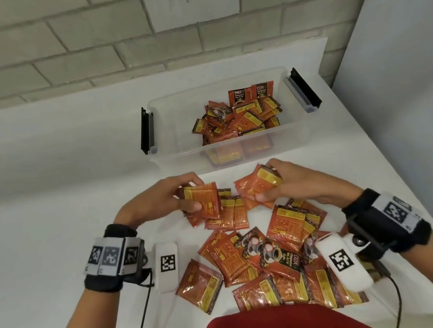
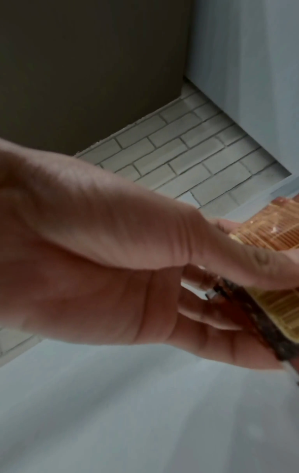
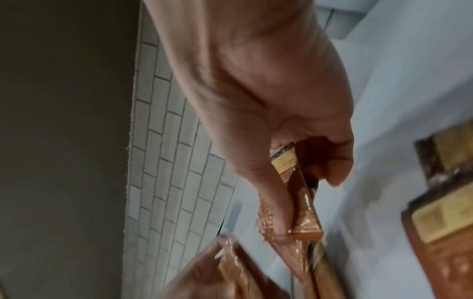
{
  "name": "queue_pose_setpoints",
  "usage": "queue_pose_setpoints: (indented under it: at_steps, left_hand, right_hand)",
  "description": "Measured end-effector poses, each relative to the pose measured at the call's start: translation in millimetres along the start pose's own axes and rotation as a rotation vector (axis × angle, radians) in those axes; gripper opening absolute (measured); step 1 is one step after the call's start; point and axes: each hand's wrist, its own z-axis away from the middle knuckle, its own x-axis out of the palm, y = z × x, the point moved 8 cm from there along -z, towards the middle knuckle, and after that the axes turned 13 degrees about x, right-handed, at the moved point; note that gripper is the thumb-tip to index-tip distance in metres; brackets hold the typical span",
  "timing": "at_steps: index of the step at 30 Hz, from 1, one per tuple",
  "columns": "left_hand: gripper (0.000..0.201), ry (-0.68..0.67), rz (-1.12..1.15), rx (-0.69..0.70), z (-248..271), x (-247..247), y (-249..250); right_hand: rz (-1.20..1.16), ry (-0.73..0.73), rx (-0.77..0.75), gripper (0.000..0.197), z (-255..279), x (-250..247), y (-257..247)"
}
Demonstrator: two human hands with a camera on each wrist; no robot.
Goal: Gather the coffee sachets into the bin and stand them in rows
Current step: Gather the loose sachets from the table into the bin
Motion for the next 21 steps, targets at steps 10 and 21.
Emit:
queue_pose_setpoints:
  at_steps: [10, 21]
  left_hand:
    - [0.08, -0.097, -0.166, -0.178, -22, 15, -13]
    - [0.042, 0.041, 0.159, -0.1, -30, 21, 0]
  right_hand:
    - [0.425, -0.02, -0.036, 0.056, -26, 57, -28]
    - [0.019, -0.021, -0.032, 0.041, -3, 6, -19]
